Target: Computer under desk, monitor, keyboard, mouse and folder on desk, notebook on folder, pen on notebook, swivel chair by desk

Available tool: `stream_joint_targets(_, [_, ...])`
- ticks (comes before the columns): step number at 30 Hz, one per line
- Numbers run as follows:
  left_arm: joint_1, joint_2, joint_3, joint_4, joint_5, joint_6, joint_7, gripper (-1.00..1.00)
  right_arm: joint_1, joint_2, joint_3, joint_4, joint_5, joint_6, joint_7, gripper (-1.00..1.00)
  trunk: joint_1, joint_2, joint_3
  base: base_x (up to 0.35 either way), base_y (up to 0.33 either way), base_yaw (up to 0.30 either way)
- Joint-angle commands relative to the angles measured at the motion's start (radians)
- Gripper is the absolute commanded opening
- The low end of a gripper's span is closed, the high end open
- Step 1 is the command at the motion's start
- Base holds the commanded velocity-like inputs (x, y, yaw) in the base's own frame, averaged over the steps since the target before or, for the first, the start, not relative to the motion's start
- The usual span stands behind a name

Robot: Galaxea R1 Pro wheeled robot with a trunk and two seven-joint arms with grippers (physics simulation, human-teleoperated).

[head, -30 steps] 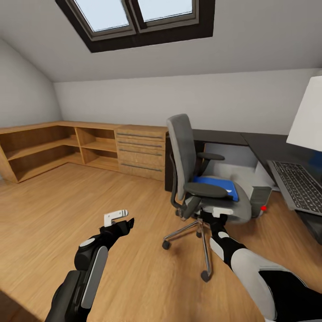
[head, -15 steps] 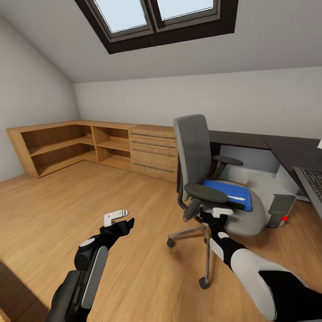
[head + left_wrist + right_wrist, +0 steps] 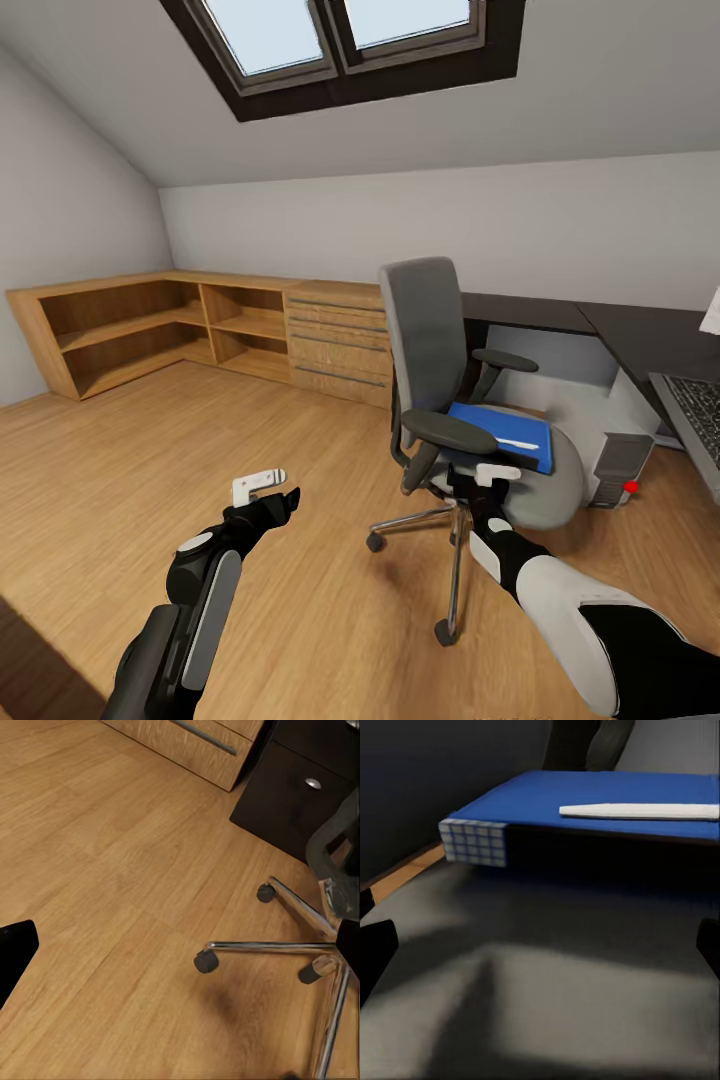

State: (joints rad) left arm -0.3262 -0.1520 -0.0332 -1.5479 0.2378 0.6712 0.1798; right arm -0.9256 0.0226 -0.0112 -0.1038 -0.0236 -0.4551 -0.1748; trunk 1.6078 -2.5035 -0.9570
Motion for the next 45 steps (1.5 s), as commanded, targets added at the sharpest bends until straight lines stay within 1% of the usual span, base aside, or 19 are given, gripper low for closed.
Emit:
stream_joint_targets(1, [0.0,0.0,0.0,-0.001,0.011,0.004,0.009,1.0,-0.001,0.0,-0.001,0.001,-0.003,-0.004,-0.001,1.0,0.0,0.0,0.0,0.0,0.0,-0.232])
stream_joint_targets(36, [-0.001,0.0,0.001,-0.001,0.012,0.004,0.009,1.0,-0.001,-0.002,-0.001,0.002,-0.004,-0.004,-0.001,1.0,0.0,0.0,0.033,0.0,0.0,-0.247])
stream_joint_targets(45, [-0.001,0.0,0.001,-0.006,0.012,0.004,0.008,1.0,-0.001,0.001,-0.002,0.003,-0.008,0.004,0.002,1.0,0.0,0.0,0.035,0.0,0.0,-0.044])
